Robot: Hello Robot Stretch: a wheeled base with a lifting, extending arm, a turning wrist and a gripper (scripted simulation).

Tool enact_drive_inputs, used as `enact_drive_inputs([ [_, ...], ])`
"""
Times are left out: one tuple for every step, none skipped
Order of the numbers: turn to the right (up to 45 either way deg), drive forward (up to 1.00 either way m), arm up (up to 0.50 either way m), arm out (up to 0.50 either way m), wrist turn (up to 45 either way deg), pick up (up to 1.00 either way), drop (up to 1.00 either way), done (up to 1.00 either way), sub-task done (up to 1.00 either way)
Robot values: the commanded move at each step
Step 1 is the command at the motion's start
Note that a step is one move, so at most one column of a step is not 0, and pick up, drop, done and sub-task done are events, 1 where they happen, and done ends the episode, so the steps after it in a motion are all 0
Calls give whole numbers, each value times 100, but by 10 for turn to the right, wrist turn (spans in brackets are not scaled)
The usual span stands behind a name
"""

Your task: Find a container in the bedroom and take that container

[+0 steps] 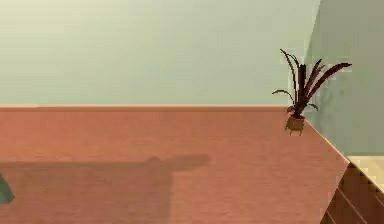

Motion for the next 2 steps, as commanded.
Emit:
enact_drive_inputs([
  [-270, 0, 0, 0, 0, 0, 0, 0, 0],
  [0, 100, 0, 0, 0, 0, 0, 0, 0],
])
